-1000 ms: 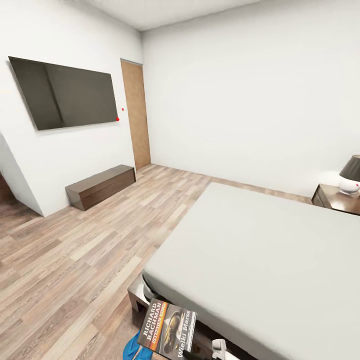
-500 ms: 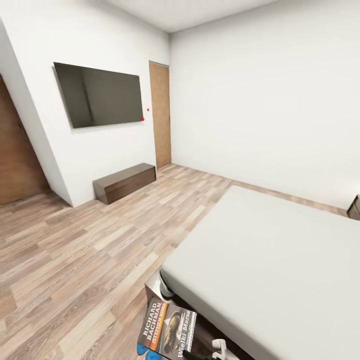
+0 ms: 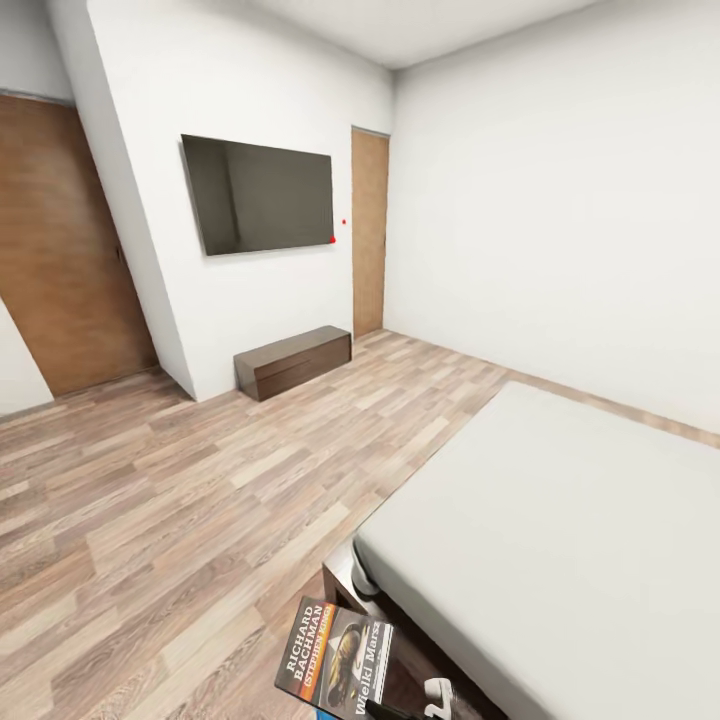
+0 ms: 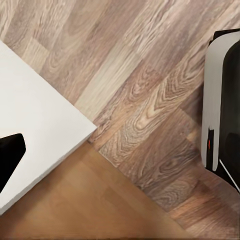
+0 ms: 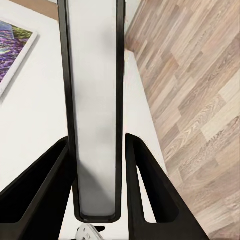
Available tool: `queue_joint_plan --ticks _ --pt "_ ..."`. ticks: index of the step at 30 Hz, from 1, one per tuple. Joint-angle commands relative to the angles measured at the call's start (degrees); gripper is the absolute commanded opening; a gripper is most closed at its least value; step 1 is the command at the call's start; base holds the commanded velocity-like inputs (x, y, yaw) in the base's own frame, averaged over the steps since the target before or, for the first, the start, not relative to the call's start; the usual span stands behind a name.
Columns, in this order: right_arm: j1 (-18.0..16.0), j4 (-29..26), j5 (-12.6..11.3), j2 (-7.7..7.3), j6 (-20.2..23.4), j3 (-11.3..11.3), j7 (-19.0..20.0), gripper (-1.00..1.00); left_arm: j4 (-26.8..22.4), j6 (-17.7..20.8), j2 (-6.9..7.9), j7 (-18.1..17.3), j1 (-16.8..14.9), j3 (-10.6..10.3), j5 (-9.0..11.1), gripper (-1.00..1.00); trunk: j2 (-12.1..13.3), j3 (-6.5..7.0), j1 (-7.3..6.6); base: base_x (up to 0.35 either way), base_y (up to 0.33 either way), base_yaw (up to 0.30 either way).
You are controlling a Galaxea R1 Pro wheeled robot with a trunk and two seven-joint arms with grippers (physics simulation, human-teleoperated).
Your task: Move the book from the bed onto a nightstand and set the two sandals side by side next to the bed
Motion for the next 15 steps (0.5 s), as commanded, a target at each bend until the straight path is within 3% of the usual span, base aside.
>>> queue_joint_plan --ticks 1,15 --pt "0.0 0.0 -0.1 0.05 0.6 -0.3 0.3 -1.00 0.0 -0.1 0.01 0.2 0.0 -0.5 0.4 1.00 -0.1 -0.10 0.03 0.000 0.000 0.290" --pt "0.0 0.0 -0.1 0.05 0.6 -0.3 0.3 -1.00 0.0 -0.1 0.01 0.2 0.0 -0.5 0.4 1.00 -0.1 0.29 0.03 0.000 0.000 0.289"
